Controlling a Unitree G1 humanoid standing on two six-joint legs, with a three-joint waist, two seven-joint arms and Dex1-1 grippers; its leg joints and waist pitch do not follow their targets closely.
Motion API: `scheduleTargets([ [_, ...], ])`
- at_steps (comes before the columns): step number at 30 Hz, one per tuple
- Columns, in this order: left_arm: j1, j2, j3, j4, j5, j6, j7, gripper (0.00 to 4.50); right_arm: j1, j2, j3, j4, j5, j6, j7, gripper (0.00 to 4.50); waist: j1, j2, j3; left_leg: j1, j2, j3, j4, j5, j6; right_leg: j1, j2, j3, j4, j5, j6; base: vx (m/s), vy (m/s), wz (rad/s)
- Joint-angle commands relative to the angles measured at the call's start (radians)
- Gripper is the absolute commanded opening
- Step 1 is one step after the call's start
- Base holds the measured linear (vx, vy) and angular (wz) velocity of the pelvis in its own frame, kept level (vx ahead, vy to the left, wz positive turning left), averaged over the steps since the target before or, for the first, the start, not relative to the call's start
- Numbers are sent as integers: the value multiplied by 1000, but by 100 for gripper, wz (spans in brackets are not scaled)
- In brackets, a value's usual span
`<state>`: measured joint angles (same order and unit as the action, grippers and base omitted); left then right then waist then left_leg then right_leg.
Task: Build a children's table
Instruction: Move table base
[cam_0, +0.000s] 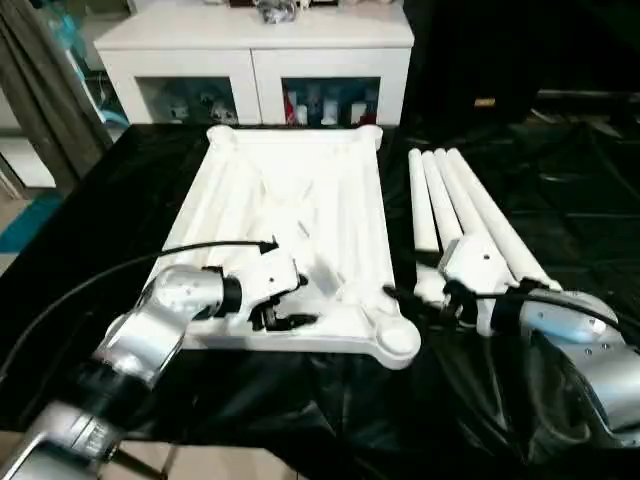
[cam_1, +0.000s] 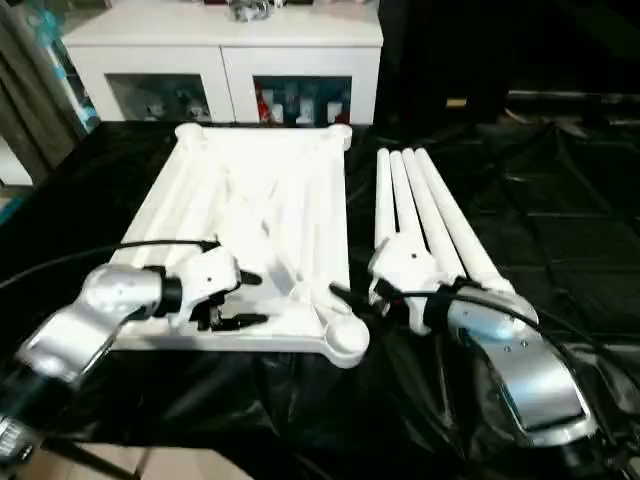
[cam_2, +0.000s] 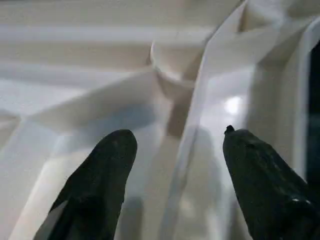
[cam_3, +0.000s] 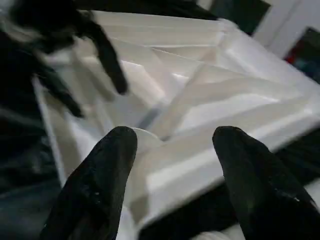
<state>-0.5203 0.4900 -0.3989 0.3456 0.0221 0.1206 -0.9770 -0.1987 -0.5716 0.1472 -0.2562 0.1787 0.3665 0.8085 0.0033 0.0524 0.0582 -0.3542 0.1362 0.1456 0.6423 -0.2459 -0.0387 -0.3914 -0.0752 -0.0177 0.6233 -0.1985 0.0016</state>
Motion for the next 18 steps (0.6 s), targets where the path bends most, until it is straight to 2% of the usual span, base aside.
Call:
scheduleTargets([
  [1, -26, -2, -8, 46, 11, -29, -15, 281, 2, -22, 7, -26, 19, 19, 27, 286, 4, 0, -64, -6, 71, -25, -89, -61, 93, 57, -64, 35, -60, 6, -304, 0, 0, 0],
  [2, -48, -9, -13, 94, 18, -59, -20, 273, 8, -35, 12, -36, 33, 28, 48, 286, 5, 5, -63, -5, 69, -25, -89, -64, 97, 56, -63, 34, -62, 9, -307, 0, 0, 0],
  [3, -61, -11, -18, 121, 22, -69, -28, 273, 12, -44, 16, -43, 42, 37, 63, 286, 6, 2, -65, -3, 70, -23, -89, -65, 101, 57, -62, 34, -61, 26, -316, 0, 0, 0],
  [4, -70, -14, -20, 140, 26, -77, -34, 254, 15, -49, 18, -47, 46, 42, 72, 286, 6, 6, -68, -1, 72, -23, -87, -60, 106, 57, -65, 35, -59, 50, -326, 0, 0, 0],
  [6, -88, -21, -22, 181, 33, -97, -44, 237, 20, -60, 23, -54, 48, 50, 88, 286, 6, 3, -66, -4, 73, -23, -89, -70, 107, 60, -67, 34, -60, 46, -330, 0, 0, 0],
  [9, -127, -38, -22, 268, 55, -122, -32, 225, 24, -82, 32, -53, 32, 54, 105, 286, 7, 2, -63, -3, 74, -22, -92, -97, 97, 61, -68, 35, -67, -6, -325, 0, 0, 0],
  [10, -132, -39, -23, 278, 55, -118, -43, 204, 24, -84, 33, -53, 31, 57, 107, 286, 7, 5, -63, -1, 75, -22, -92, -110, 90, 60, -68, 36, -68, -28, -323, 0, 0, 0],
  [12, -140, -46, -19, 300, 45, -113, -61, 188, 22, -89, 34, -55, 39, 64, 111, 286, 6, 4, -59, 0, 77, -21, -97, -145, 72, 59, -70, 36, -74, -81, -316, 0, 0, 0],
  [18, -168, -52, -18, 371, 61, -118, -66, 138, 21, -92, 37, -55, 45, 69, 119, 286, 6, 3, -57, -2, 78, -21, -99, -149, 63, 58, -71, 39, -77, -105, -310, 0, 0, 0],
])
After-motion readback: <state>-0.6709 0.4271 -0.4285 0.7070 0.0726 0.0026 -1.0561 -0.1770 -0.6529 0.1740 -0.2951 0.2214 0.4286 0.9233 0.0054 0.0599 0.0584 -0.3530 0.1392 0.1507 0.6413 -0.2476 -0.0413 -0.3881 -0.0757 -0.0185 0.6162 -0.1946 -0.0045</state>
